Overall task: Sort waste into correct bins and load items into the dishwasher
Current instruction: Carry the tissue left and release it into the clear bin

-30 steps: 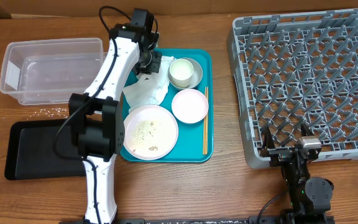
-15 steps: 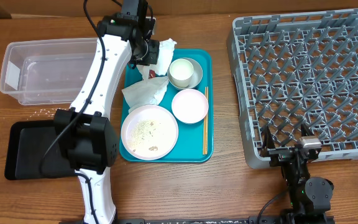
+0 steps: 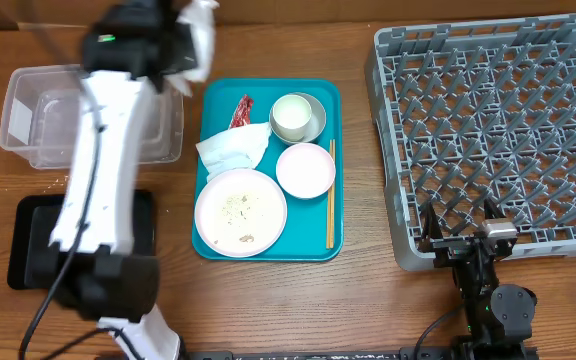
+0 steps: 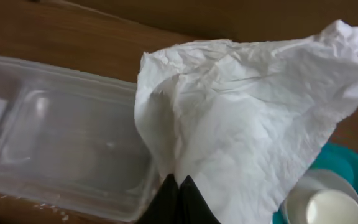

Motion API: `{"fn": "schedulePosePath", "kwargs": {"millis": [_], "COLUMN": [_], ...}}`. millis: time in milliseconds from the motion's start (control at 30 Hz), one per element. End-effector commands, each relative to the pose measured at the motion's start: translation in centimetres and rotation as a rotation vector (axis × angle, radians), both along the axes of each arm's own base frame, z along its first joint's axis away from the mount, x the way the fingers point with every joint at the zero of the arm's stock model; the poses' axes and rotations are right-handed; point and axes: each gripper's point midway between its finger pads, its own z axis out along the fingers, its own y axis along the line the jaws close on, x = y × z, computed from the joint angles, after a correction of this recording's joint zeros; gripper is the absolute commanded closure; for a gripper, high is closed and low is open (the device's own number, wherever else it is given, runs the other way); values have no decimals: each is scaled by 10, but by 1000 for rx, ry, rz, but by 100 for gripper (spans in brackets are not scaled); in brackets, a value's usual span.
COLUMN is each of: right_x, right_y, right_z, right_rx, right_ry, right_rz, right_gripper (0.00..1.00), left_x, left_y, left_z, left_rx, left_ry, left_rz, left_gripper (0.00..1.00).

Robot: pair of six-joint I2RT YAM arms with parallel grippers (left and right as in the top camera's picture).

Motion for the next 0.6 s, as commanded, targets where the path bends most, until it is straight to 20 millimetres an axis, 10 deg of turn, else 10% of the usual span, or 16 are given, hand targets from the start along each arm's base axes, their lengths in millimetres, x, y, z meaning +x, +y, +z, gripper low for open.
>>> {"fn": "schedulePosePath", "kwargs": {"millis": [0,567], "right_x": [0,0], "right_y": [0,0], "right_z": [-1,-1], "right_rx": [-1,-1], "right_ry": [-7,-7], "right_rz": [0,0], "right_gripper": [0,0], "left_x": [-5,4], "left_y": [50,132], "left_z": [-2,-131], "left_rx": [-17,-173], "left_ry": [-6,235], "left_rz": [195,487], "left_gripper": [96,93]}}
